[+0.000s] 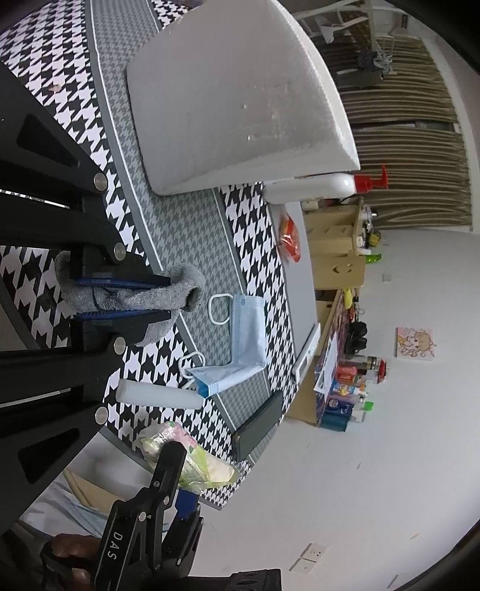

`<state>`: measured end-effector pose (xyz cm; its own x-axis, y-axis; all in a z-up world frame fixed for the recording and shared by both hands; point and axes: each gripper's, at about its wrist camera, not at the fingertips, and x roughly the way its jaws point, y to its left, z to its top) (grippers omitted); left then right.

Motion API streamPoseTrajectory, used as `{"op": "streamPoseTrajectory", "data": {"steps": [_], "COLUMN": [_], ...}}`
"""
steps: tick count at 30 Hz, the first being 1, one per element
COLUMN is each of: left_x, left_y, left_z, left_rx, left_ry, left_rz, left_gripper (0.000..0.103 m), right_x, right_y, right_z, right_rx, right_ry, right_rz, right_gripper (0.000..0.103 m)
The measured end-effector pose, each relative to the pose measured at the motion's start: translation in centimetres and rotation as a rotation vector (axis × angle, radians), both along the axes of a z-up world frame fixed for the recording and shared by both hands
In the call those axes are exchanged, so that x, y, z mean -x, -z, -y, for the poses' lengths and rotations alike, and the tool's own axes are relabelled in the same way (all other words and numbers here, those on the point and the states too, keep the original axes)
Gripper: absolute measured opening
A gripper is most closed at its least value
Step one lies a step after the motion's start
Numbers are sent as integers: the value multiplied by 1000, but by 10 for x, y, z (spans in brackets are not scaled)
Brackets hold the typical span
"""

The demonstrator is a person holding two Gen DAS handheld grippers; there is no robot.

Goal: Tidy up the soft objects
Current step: 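Lift and carry the sock and wet-wipe pack over the white foam box with both grippers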

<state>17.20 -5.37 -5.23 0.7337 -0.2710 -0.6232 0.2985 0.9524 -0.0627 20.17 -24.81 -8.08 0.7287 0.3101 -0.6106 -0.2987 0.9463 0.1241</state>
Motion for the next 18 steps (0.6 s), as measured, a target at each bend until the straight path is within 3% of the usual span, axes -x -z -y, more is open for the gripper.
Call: {"op": "streamPoseTrajectory", "data": {"steps": [18], "left_x": [9], "left_y": [-28], "left_z": [-15], "left_rx": [-4], "left_ry": [-13], "left_rz": [80], "left_gripper": [10], "right_x": [-1], "right_y": [-20], "right_z": [-13], "right_rx": [-2], "right_ry": [-28], "right_rz": [66], "right_gripper": [51]}}
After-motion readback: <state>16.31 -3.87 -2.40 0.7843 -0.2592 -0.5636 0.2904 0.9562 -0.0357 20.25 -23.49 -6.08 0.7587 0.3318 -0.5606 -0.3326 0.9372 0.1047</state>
